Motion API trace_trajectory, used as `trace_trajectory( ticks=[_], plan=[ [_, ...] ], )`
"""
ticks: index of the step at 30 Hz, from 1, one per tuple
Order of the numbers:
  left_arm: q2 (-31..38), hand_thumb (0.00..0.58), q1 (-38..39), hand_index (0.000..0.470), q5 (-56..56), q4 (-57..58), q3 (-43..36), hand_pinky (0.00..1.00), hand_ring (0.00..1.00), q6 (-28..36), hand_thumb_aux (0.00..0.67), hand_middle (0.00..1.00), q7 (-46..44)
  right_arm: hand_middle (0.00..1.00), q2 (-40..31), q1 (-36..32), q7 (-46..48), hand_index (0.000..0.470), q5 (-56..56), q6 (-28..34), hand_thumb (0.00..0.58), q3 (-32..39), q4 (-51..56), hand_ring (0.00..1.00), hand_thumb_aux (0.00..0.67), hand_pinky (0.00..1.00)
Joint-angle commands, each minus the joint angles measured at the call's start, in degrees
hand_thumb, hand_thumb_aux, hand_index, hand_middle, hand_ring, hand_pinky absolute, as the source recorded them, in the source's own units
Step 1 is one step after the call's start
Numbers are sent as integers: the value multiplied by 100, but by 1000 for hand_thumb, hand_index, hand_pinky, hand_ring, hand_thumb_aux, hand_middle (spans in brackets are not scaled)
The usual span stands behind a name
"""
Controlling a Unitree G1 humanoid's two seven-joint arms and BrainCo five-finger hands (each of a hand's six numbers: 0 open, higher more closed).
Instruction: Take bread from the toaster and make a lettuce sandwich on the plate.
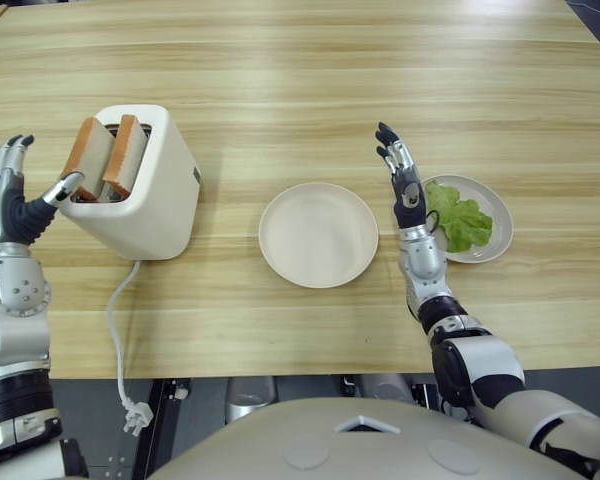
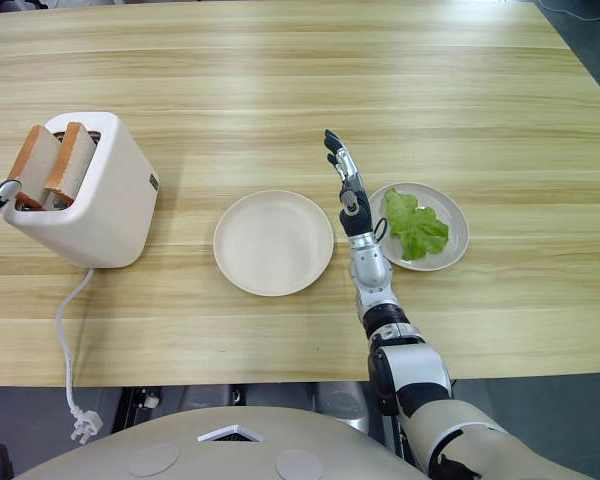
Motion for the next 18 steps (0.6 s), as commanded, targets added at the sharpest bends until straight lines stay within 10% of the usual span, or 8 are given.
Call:
trace_trajectory(
  ticks=[1, 9, 10, 11, 13, 18],
  plan=[
    [81, 0, -9, 0, -4, 63, -198, 0, 0, 32, 0, 0, 6, 0, -2, 0, 3, 0, -46, 50, 0, 42, 36, 0, 0, 0],
    [144, 0, -85, 0, -7, 112, -545, 0, 0, 221, 0, 0, -87, 0, 7, -12, 29, 0, -36, 63, 0, 36, 72, 0, 0, 0],
    [152, 346, -104, 168, -15, 137, -575, 0, 0, 235, 244, 0, -81, 0, 8, -13, 31, 0, -35, 64, 0, 34, 76, 0, 0, 0],
    [157, 503, -119, 292, -19, 155, -598, 0, 0, 244, 426, 0, -74, 0, 9, -14, 30, 0, -36, 64, 0, 32, 78, 0, 0, 0],
    [159, 546, -133, 348, -20, 160, -621, 0, 0, 265, 507, 0, -65, 0, 9, -14, 29, 0, -37, 62, 0, 31, 76, 0, 0, 0],
    [154, 482, -232, 271, 3, 255, -696, 0, 0, 298, 394, 0, -10, 0, -15, 11, -2, 0, -51, 35, 0, 18, 71, 0, 0, 0]
  ],
)
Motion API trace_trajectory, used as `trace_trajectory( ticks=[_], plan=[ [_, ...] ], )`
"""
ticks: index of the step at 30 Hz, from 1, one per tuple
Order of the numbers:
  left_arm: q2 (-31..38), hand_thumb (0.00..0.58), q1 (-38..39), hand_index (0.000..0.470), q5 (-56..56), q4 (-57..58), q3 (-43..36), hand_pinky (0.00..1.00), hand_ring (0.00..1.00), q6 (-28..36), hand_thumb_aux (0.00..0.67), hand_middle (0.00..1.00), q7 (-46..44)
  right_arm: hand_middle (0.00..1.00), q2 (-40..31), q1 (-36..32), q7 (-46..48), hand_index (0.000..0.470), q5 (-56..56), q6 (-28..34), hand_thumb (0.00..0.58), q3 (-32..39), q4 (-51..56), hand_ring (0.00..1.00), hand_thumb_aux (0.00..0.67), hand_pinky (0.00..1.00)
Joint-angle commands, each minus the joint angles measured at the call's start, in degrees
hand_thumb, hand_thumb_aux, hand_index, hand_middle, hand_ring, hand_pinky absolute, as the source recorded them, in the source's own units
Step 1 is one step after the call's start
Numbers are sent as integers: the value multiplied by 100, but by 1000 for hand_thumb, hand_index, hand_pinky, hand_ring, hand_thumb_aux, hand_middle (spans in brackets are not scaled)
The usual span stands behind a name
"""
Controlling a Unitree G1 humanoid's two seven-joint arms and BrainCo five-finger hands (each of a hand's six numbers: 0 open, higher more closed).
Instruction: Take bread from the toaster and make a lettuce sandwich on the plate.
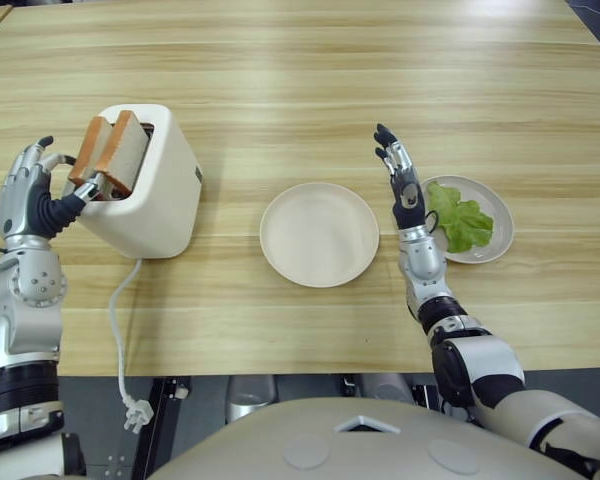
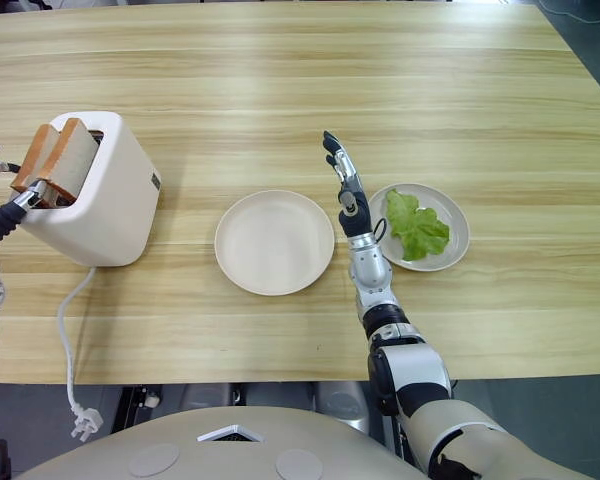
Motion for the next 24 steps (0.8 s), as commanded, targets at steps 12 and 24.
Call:
trace_trajectory(
  ticks=[12, 24],
  plan=[
    [-58, 470, -330, 260, -55, 658, -541, 0, 0, -61, 378, 0, 170, 0, -10, -83, -106, 0, -66, 71, 0, 19, 192, 0, 0, 0],
    [-117, 580, -470, 460, -117, 666, -532, 0, 0, -196, 670, 0, 514, 0, -27, -139, -258, 0, -246, 96, 0, 59, 289, 0, 0, 0]
  ],
)
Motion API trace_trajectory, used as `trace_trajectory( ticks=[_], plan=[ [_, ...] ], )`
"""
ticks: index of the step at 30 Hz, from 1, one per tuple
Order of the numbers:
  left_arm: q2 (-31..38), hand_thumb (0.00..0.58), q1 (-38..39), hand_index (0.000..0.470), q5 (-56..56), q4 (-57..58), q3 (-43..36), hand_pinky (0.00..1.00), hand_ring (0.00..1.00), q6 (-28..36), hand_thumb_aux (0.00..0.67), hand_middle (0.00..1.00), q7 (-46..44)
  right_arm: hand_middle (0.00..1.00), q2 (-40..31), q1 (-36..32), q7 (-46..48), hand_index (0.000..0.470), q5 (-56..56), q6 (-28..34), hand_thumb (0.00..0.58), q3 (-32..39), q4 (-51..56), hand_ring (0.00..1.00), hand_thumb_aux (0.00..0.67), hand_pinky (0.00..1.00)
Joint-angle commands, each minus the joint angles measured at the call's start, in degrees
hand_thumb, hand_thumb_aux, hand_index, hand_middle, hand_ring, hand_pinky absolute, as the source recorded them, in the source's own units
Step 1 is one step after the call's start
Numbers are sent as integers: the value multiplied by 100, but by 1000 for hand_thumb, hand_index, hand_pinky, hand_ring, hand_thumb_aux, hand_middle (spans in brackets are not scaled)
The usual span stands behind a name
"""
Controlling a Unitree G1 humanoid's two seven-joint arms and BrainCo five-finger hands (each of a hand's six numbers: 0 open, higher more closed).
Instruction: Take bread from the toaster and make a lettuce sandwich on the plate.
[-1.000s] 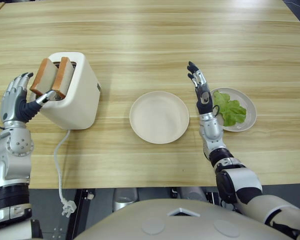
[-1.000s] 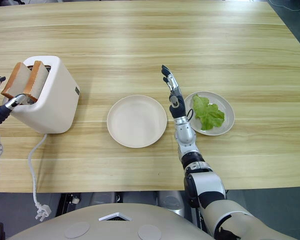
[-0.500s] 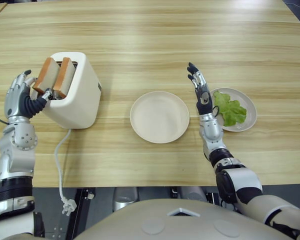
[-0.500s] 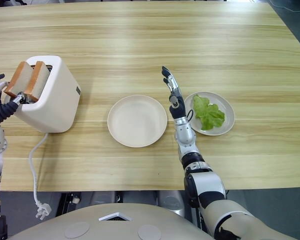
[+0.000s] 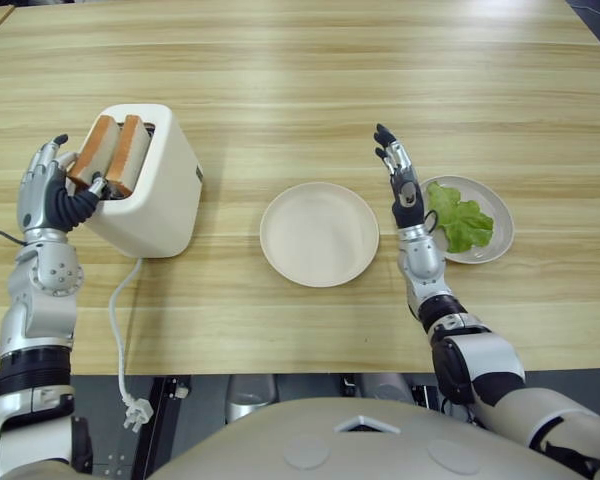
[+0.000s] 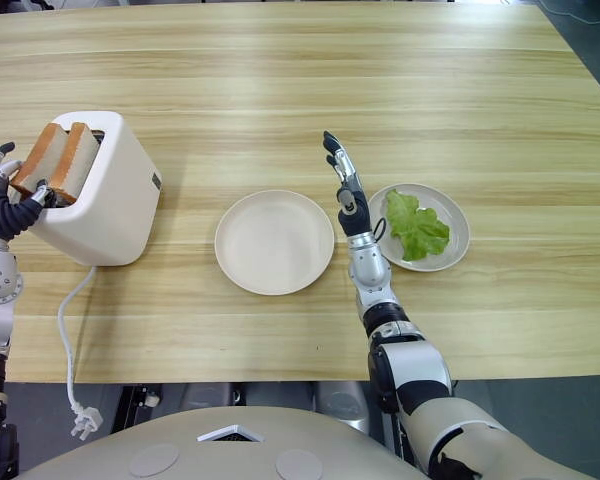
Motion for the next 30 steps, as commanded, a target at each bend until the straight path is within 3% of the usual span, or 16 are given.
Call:
trace_trajectory(
  ticks=[1, 10, 11, 16, 22, 25, 30],
  plan=[
    [-78, 580, -27, 460, -4, 0, -65, 0, 0, 2, 670, 0, 180, 0, -10, -49, -51, 0, -94, 91, 0, 62, 106, 0, 0, 0],
    [-244, 580, -181, 460, -176, -650, 280, 0, 0, -58, 670, 0, 699, 0, -112, -72, -147, 0, -24, 60, 0, -89, 19, 0, 0, 0],
    [-258, 580, -224, 460, -215, -816, 339, 996, 996, -55, 670, 996, 738, 0, -163, -65, -205, 0, -36, 37, 0, -120, -31, 0, 0, 0],
    [-291, 580, -252, 460, -171, -1897, 844, 1000, 1000, 60, 670, 1000, 984, 0, -589, 10, -460, 0, -128, -51, 0, -256, -441, 0, 0, 0],
    [-377, 580, -129, 460, 95, -3260, 1545, 1000, 1000, 121, 670, 1000, 1207, 0, -1617, 379, -1231, 0, -689, 164, 0, -598, -852, 0, 0, 0],
    [-493, 580, -146, 460, 39, -3832, 1502, 1000, 1000, 73, 670, 1000, 1001, 0, -2212, 578, -1887, 0, -1191, 572, 0, -680, -828, 0, 0, 0],
    [-825, 580, -410, 460, -179, -4508, 458, 1000, 1000, 289, 670, 1000, 123, 0, -3170, 1117, -3446, 0, -2818, 2210, 0, -215, -1217, 0, 0, 0]
  ],
)
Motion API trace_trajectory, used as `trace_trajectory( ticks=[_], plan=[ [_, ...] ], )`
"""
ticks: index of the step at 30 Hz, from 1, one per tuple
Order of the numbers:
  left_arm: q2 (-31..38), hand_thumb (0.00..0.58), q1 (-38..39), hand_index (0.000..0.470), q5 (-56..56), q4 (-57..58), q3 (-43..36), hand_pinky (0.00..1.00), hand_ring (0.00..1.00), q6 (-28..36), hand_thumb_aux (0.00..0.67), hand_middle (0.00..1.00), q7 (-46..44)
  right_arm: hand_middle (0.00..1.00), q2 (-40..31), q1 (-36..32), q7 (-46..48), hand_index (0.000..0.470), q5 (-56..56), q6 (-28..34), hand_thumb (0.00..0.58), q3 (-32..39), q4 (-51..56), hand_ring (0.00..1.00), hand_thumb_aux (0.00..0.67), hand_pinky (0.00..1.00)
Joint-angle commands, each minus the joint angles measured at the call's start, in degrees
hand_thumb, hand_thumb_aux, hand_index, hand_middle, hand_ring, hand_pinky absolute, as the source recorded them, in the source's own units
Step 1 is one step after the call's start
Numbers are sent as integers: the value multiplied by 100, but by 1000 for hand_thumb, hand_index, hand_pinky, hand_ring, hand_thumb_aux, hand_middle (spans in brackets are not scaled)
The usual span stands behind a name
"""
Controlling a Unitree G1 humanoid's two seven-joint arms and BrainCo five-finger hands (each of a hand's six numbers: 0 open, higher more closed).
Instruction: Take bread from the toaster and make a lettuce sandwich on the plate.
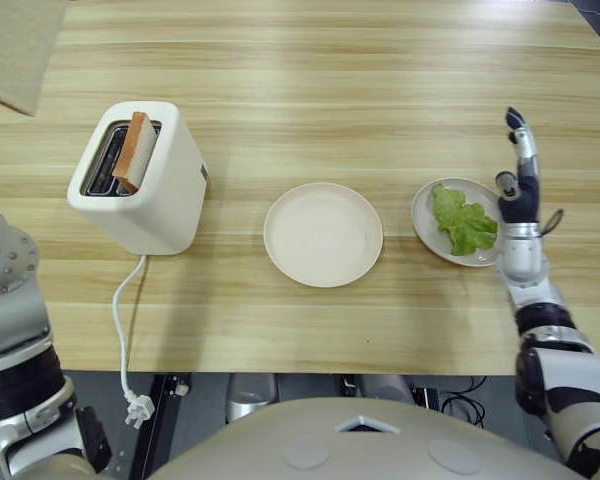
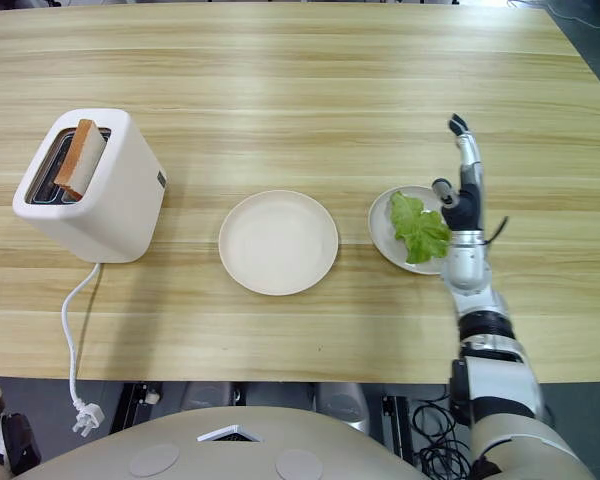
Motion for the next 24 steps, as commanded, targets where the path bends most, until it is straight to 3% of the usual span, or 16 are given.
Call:
trace_trajectory(
  ticks=[1, 5, 11, 18, 24],
  plan=[
    [-348, 580, -228, 460, -395, -273, -1087, 1000, 1000, 237, 670, 1000, -840, 0, -484, 417, -940, 0, -1254, 1173, 0, 540, -385, 0, 0, 0],
    [-622, 580, -376, 460, -73, 170, -2043, 1000, 1000, 316, 670, 1000, -1361, 0, -925, 685, -1419, 0, -2157, 2017, 0, 1150, -676, 0, 0, 0],
    [-1058, 580, -279, 460, -188, 1289, -3294, 1000, 1000, 246, 670, 1000, -2080, 0, -1090, 482, -1352, 0, -2638, 2915, 0, 1901, -313, 0, 0, 0],
    [-1186, 580, -408, 460, -265, 2448, -4244, 1000, 1000, -24, 670, 1000, -2860, 0, -988, 150, -1351, 0, -2526, 3025, 0, 2297, -217, 0, 0, 0],
    [-1237, 580, -995, 460, -896, 3357, -4271, 1000, 1000, -84, 670, 1000, -3593, 0, -901, 80, -1359, 0, -2471, 3022, 0, 2512, -331, 0, 0, 0]
  ],
)
